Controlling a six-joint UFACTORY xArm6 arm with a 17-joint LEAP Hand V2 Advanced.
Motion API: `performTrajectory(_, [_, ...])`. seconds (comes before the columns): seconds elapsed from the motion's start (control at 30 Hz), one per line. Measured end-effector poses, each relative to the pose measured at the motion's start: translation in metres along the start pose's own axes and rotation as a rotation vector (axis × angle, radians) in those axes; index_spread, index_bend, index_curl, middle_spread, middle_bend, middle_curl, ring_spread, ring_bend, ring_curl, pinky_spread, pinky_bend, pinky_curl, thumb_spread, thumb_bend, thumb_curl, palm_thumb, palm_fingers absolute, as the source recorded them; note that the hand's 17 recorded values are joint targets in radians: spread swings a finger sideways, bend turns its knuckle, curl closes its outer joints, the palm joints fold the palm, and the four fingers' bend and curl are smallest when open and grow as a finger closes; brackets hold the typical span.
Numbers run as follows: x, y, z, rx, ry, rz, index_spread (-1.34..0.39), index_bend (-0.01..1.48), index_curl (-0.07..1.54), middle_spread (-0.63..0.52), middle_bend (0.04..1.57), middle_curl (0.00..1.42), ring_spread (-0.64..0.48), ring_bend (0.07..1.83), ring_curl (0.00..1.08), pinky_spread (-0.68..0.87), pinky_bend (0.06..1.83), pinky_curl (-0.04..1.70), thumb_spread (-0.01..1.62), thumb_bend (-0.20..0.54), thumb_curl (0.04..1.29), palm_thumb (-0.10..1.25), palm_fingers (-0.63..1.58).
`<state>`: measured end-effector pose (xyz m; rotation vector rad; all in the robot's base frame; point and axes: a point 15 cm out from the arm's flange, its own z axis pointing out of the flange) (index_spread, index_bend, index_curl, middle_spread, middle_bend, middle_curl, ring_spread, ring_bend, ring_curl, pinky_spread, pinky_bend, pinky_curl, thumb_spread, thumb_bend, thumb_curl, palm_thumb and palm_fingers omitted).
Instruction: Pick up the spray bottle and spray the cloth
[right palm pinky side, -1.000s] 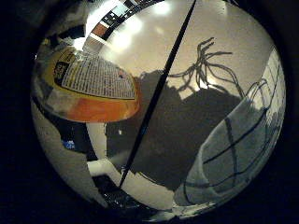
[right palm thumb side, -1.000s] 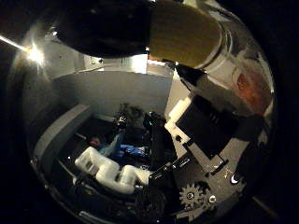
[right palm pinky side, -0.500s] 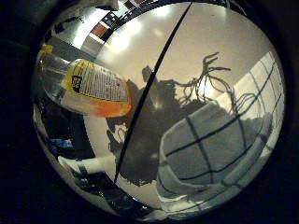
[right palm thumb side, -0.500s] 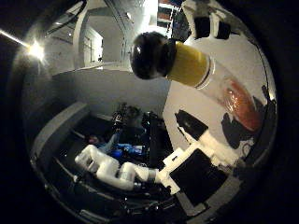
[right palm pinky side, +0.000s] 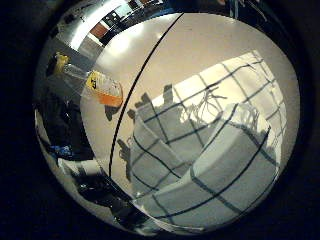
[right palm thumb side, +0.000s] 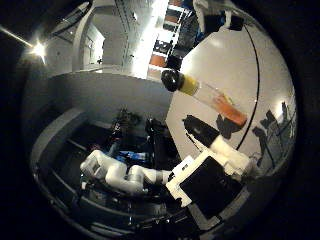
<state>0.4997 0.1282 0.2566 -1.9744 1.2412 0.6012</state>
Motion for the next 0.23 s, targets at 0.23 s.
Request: performTrajectory(0.23, [0.013,0.023,-0.045,0.012,0.047,0.029,-0.34,0.23,0.43,-0.07,0.42,0.43,-0.02,0.60,0.31,0.40,0.50,0.33,1.01,-0.024,0.46,0.76,0.33])
